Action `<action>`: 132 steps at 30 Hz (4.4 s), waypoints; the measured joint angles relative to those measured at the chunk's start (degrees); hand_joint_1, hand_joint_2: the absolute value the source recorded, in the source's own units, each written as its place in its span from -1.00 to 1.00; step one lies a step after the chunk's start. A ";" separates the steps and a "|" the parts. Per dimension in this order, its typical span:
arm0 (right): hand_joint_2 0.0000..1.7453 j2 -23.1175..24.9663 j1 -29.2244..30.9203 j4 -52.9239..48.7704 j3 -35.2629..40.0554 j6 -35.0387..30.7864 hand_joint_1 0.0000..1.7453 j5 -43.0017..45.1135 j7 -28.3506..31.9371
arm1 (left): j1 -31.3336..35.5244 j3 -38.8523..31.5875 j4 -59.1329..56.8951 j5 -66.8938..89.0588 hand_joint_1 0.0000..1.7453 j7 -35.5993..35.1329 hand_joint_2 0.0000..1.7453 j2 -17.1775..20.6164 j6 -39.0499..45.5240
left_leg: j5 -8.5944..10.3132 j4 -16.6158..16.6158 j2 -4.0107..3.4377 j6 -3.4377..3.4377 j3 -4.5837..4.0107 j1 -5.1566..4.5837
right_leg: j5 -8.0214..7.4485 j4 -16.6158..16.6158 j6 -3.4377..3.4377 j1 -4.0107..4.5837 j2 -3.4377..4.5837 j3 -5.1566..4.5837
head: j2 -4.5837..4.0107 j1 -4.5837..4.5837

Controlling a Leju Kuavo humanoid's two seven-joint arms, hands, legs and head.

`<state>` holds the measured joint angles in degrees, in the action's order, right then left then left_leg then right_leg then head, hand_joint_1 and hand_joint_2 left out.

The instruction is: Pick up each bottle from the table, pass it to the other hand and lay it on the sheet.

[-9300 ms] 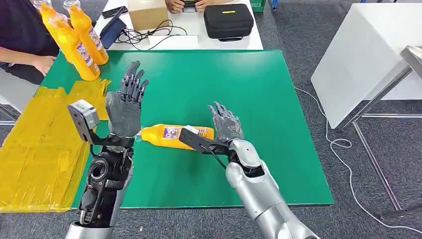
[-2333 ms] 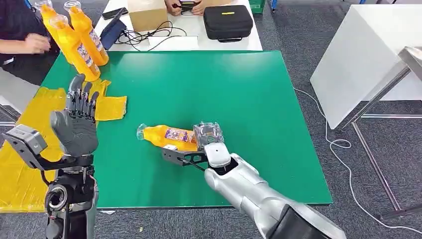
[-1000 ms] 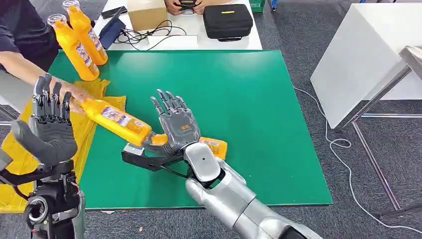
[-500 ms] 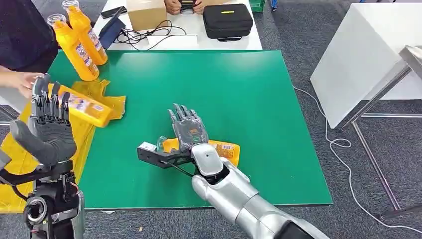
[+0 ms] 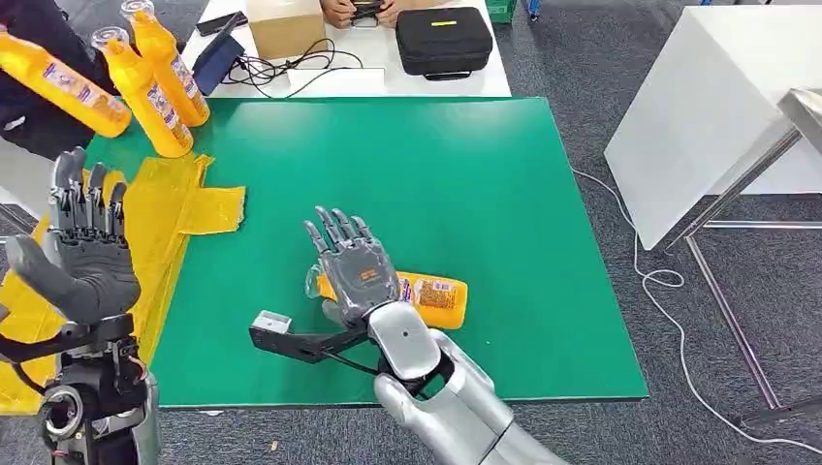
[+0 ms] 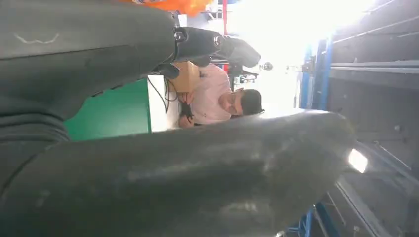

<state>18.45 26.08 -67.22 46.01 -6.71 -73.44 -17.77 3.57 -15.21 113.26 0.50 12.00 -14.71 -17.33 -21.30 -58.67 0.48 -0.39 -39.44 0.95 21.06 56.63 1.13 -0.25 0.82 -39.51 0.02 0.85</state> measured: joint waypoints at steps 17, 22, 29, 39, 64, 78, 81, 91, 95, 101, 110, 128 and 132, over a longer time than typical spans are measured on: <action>1.00 -4.35 -8.00 -6.86 -1.53 0.61 -1.00 -1.77 0.94 | -0.37 -0.22 1.09 0.28 -1.00 -0.79 -1.00 -1.14 1.16 | 0.00 0.00 0.00 0.00 0.00 0.00 | -0.06 0.00 0.09 0.00 0.00 0.02 | 0.00 0.00; 1.00 -5.11 -8.95 -5.68 -3.35 0.52 -1.00 -3.19 0.94 | -1.73 -0.42 1.71 0.79 -1.00 -0.06 -1.00 -1.42 1.16 | -0.01 0.00 0.00 -0.01 0.00 0.00 | -0.06 0.00 0.08 0.00 0.00 0.02 | 0.00 0.00; 1.00 -5.20 -8.95 1.21 -7.92 -2.93 -1.00 -6.45 0.57 | -2.57 -0.85 2.19 0.85 -1.00 0.46 -1.00 -1.60 1.05 | 0.01 0.00 0.02 -0.02 0.00 0.00 | -0.07 0.00 0.09 0.00 0.00 0.05 | 0.00 0.00; 1.00 -5.18 -8.78 6.52 -13.31 -3.54 -1.00 -9.35 -1.04 | -2.59 -0.94 2.19 1.14 -1.00 0.53 -1.00 -1.60 1.01 | 0.01 0.00 0.01 -0.02 0.00 0.00 | -0.08 0.00 0.11 0.00 0.00 0.05 | 0.00 0.00; 1.00 -3.91 -2.67 18.94 -23.78 -3.91 -1.00 -11.28 -1.66 | -0.23 1.25 1.09 1.95 -1.00 -1.40 -1.00 -1.60 1.35 | 0.04 0.00 -0.01 -0.03 0.04 0.00 | -0.12 0.00 0.10 0.00 0.00 0.06 | 0.00 0.02; 1.00 0.26 3.55 29.01 -24.09 -2.95 1.00 -12.61 0.72 | 1.78 3.63 -1.16 1.97 -1.00 -1.90 -1.00 -1.60 1.59 | 0.08 0.00 -0.01 -0.02 0.05 0.00 | -0.15 0.01 0.10 0.01 0.01 0.06 | 0.00 0.00; 1.00 0.81 4.39 30.78 -24.04 -0.93 1.00 -12.09 1.31 | 1.91 3.67 -1.42 1.79 -1.00 -1.88 -1.00 -1.60 1.62 | 0.06 0.00 -0.01 -0.02 0.05 0.00 | -0.14 0.01 0.09 0.01 0.01 0.06 | 0.00 -0.02; 1.00 1.49 6.89 35.70 -24.04 1.97 1.00 -10.38 2.51 | 2.42 3.58 -1.51 1.09 -1.00 -1.86 -1.00 -1.60 1.68 | 0.05 0.00 -0.02 -0.02 0.35 0.00 | -0.07 -0.01 -0.01 0.01 0.02 0.33 | 0.00 0.02; 1.00 1.53 7.27 36.18 -24.04 1.97 1.00 -10.36 2.56 | 2.47 3.58 -1.51 1.09 -1.00 -1.86 -1.00 -1.60 1.68 | 0.05 0.00 -0.02 -0.02 0.42 0.00 | -0.07 -0.01 -0.01 0.01 0.02 0.39 | 0.00 0.02; 1.00 1.55 7.86 37.49 -24.04 5.00 1.00 -9.44 2.12 | 2.50 3.50 -1.51 1.05 -1.00 -1.86 -1.00 -1.60 1.86 | 0.03 0.00 -0.02 0.01 0.54 0.00 | -0.05 -0.01 -0.02 0.01 0.03 0.48 | 0.00 0.02; 1.00 0.74 8.51 39.61 -25.53 5.70 1.00 -7.91 0.85 | 2.32 3.15 -1.51 0.68 -1.00 -1.86 -1.00 -1.55 1.90 | -0.16 0.00 0.06 -0.01 1.13 -0.01 | 0.25 -0.03 0.10 0.00 -0.01 1.12 | 0.00 0.02; 1.00 -1.42 -6.62 -11.54 -26.38 4.74 1.00 42.27 18.97 | 0.63 7.65 -4.64 -4.15 -1.00 -3.45 1.00 -1.53 1.09 | -0.16 -0.01 -0.07 -0.06 0.62 -0.12 | 0.04 -0.02 0.24 -0.12 0.09 0.60 | 0.00 0.00; 1.00 -1.29 -5.79 -12.12 -24.41 3.56 1.00 42.80 19.10 | 1.08 9.68 -5.84 -5.42 -1.00 -3.10 1.00 -1.16 2.14 | -0.16 0.00 -0.07 -0.06 0.60 -0.13 | 0.05 -0.01 0.24 -0.13 0.09 0.59 | 0.00 0.00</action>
<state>17.16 20.30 -79.34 21.60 -3.15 -30.64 1.33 4.65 -5.53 107.43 -4.92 8.90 -15.87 -15.19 -21.46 -58.68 0.40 -0.45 -38.84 0.82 21.10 56.61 1.37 -0.38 0.91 -38.92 0.02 0.85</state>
